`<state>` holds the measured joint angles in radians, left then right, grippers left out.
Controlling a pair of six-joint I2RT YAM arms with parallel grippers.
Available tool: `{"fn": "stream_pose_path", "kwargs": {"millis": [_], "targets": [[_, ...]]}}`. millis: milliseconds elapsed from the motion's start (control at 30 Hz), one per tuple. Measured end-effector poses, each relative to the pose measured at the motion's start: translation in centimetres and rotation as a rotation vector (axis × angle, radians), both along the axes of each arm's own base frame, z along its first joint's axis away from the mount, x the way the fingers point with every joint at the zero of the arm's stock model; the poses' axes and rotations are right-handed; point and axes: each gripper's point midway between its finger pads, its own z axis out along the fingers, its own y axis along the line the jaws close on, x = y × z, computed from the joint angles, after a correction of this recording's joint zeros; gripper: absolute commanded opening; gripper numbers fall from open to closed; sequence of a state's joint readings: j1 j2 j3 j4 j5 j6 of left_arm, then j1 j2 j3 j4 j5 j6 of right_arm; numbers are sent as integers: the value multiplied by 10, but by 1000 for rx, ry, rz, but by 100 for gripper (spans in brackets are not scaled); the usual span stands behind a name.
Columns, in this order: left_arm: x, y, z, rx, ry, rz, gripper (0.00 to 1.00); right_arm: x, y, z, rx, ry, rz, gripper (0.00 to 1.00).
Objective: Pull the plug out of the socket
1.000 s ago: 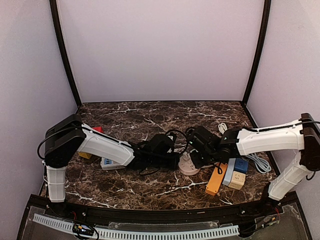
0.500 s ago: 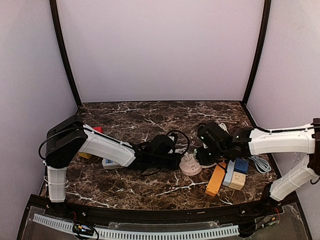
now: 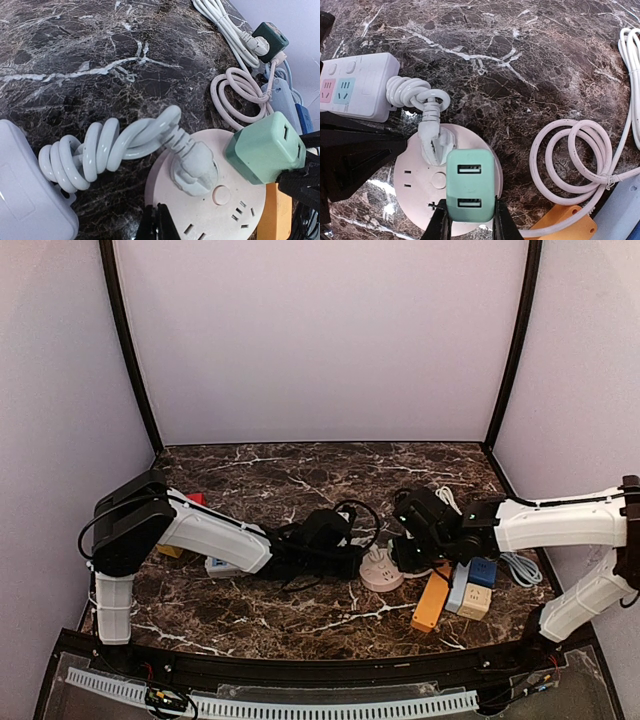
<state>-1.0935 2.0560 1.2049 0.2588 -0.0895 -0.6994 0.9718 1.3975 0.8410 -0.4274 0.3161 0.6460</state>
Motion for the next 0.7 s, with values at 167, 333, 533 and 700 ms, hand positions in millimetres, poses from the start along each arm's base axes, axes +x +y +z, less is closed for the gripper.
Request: {"fn": "stream_pose_path", "kwargs": {"millis": [167,333,533,700], "targets": [[2,1,0,6,-4,8,1,2,5,-3,-85,-19,15,0],[5,2,0,16,-12,22,1,5,9,-3,-144,-32,18,0],[5,2,0,21,-11,23,1,5,10,-2,-169,-41,22,0],[5,2,0,21,-11,24,1,4,10,0,-153,-45,17,0]]}}
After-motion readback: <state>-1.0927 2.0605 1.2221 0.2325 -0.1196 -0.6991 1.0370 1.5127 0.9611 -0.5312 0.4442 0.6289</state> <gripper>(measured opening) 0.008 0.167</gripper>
